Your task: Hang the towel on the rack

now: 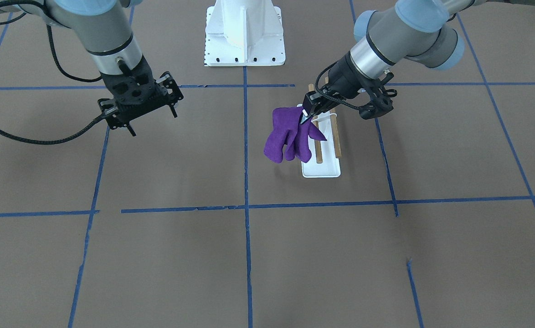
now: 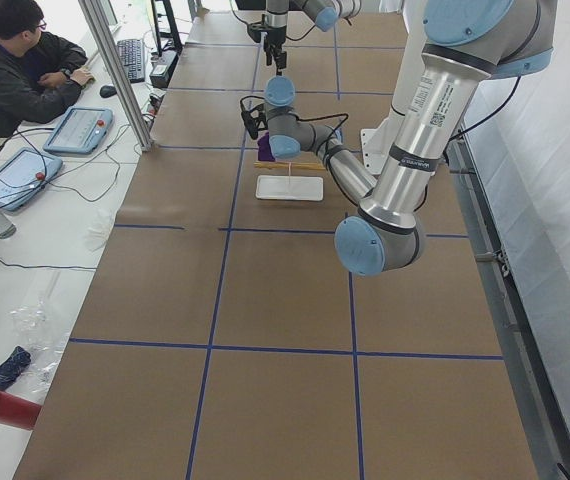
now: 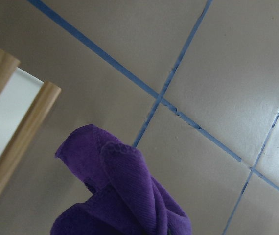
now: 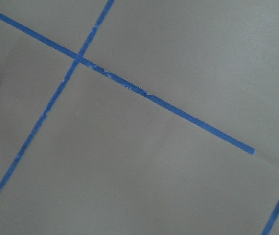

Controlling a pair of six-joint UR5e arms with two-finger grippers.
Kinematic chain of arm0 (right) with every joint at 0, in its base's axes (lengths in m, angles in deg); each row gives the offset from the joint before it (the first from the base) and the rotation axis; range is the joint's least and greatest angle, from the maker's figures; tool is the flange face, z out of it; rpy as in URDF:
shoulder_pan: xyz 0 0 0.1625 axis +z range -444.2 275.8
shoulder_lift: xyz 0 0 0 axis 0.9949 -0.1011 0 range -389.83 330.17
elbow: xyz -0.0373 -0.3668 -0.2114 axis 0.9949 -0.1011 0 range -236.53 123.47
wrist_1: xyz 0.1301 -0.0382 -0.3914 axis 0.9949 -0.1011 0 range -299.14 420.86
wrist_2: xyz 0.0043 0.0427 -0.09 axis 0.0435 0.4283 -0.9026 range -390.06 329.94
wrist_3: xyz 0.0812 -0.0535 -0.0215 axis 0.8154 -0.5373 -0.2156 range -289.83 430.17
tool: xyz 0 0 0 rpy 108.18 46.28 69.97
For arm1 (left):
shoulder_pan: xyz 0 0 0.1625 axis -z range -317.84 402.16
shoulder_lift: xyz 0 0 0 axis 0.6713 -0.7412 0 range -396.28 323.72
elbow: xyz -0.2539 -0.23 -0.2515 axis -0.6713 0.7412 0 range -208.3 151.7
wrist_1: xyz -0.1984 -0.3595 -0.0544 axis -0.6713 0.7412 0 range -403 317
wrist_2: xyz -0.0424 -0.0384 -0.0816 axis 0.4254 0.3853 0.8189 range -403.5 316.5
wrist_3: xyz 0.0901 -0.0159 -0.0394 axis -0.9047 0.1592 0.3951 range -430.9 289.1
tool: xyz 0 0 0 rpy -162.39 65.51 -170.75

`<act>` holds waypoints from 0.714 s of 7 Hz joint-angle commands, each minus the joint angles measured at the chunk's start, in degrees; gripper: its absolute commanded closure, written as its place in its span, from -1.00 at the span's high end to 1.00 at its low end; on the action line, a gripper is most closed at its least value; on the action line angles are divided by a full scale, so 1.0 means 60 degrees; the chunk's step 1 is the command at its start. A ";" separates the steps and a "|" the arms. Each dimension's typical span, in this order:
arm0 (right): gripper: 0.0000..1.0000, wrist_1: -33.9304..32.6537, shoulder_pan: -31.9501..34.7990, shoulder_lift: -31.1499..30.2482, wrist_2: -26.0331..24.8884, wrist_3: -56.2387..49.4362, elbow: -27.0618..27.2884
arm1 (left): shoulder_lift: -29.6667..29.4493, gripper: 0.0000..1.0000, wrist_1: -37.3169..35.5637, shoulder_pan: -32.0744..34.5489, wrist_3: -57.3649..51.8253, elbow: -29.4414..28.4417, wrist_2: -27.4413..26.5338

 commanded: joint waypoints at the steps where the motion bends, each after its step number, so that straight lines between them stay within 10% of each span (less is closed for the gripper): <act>1: 1.00 -0.0020 0.0683 -0.0609 0.0241 -0.1421 -0.0272 | 0.1015 -1.00 -0.0002 0.0175 -0.1576 0.0019 -0.0016; 5: 1.00 -0.0035 0.1170 -0.1037 0.0255 -0.2380 -0.0273 | 0.1781 -1.00 0.0027 0.0264 -0.3050 -0.0010 -0.0030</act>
